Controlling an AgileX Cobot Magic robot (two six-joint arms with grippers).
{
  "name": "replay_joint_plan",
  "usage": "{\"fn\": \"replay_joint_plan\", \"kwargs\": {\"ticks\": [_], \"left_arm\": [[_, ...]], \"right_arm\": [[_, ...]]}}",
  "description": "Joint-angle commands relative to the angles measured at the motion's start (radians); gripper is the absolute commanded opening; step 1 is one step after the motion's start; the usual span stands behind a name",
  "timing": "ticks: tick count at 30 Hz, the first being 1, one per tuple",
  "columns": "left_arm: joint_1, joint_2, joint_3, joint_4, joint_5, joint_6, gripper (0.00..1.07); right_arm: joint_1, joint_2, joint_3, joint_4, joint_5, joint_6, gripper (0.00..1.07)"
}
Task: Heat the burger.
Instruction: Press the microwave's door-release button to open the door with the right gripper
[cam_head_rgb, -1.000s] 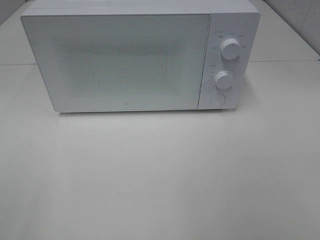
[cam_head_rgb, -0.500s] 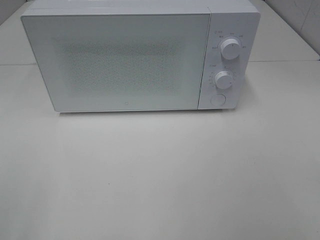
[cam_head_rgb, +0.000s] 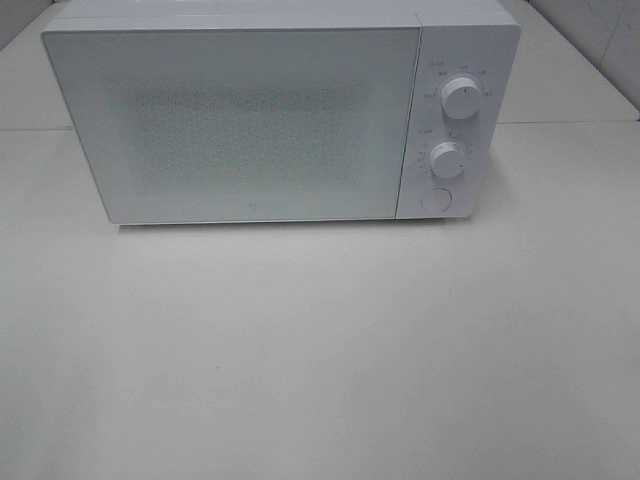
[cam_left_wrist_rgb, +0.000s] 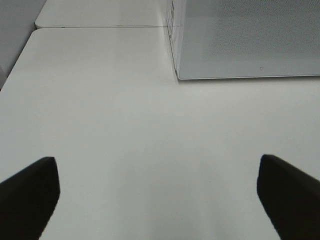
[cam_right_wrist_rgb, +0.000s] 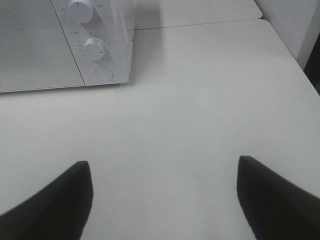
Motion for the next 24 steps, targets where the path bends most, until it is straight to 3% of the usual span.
{"fn": "replay_joint_plan", "kwargs": {"ticks": [1,7,9,10,11,24], "left_arm": [[0.002,-0.018,0.001,-0.002,-0.013,-0.005,1.05],[0.002,-0.018,0.001,-0.002,-0.013,-0.005,1.05],[0.002,-0.018,0.001,-0.002,-0.013,-0.005,1.05],[0.002,-0.018,0.001,-0.002,-0.013,-0.005,1.05],[0.002,-0.018,0.001,-0.002,-0.013,-0.005,1.05],[0.002,-0.018,0.001,-0.002,-0.013,-0.005,1.05]], "right_arm": [[-0.003,-0.031,0.003,0.008,-0.009,-0.022,0.76],[-0.003,-0.031,0.003,0.011,-0.009,-0.024,0.79],[-0.003,-0.031,0.003,0.011,-0.009,-0.026,0.92],[-0.003,-0.031,0.003,0.011,-0.009,-0.026,0.92],[-0.003,-0.031,0.003,0.011,-0.009,-0.026,1.01],[-0.003,-0.031,0.003,0.007,-0.010,-0.015,0.98]]}}
